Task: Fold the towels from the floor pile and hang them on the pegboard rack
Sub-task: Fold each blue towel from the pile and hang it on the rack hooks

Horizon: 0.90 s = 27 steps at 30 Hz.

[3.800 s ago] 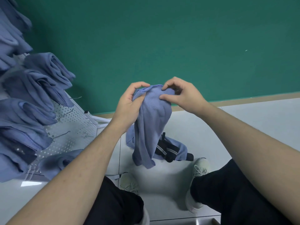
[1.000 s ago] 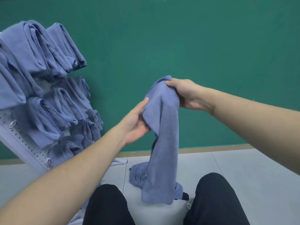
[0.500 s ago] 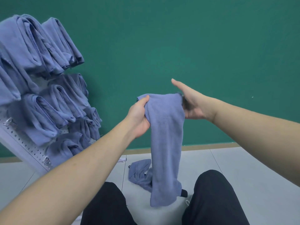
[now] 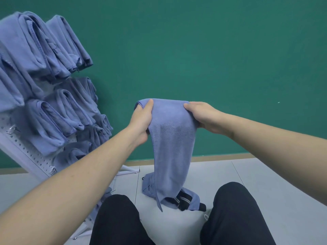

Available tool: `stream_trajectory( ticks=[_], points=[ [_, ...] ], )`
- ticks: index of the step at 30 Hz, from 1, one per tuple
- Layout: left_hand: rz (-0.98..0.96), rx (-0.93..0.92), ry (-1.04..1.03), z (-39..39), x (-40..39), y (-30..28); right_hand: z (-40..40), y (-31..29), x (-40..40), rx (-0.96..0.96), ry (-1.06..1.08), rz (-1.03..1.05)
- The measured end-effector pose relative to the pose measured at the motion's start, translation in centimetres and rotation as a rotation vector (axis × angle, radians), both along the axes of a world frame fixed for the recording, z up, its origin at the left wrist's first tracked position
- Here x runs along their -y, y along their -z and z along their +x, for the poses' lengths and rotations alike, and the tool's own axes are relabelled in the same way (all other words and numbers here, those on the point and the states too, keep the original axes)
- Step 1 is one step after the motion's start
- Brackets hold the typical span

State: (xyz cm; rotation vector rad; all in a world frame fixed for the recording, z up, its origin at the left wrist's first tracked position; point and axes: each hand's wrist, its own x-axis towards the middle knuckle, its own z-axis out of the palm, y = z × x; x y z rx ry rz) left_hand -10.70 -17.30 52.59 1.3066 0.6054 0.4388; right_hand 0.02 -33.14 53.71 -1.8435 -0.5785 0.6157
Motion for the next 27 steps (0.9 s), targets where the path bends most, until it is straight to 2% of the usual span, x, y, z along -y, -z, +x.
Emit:
stream_trajectory(
  ticks=[3, 5, 9, 11, 15, 19, 23, 27],
  points=[
    [-0.3, 0.013, 0.142, -0.7, 0.6, -0.3, -0.9, 0.2, -1.0, -0.169, 0.061, 0.115],
    [-0.386, 0.05, 0.251, -1.2, 1.1, 0.4, -1.2, 0.1, -1.4, -0.241, 0.122, 0.159],
    [-0.42, 0.148, 0.426, -2.3, 2.0, 3.3, -1.0, -0.2, -1.5, -0.331, 0.204, 0.178],
    [-0.363, 0.162, 0.441, -2.6, 2.2, 4.3, -0.6, -0.3, -1.2, -0.311, 0.212, 0.135],
    [-0.169, 0.084, 0.311, -1.9, 2.5, 4.9, 0.2, 0.3, -0.4, -0.279, 0.227, 0.083],
    [-0.223, 0.107, 0.179, -0.4, 2.6, 4.6, 0.1, 1.5, 0.3, -0.365, 0.024, 0.031],
    [-0.271, 0.094, 0.083, 0.4, 2.3, 4.0, -0.5, 2.7, 1.4, -0.264, -0.178, -0.079],
    [-0.05, -0.018, -0.013, 0.3, 0.9, 4.1, -0.6, 2.7, 1.6, -0.108, -0.146, -0.038]
  ],
)
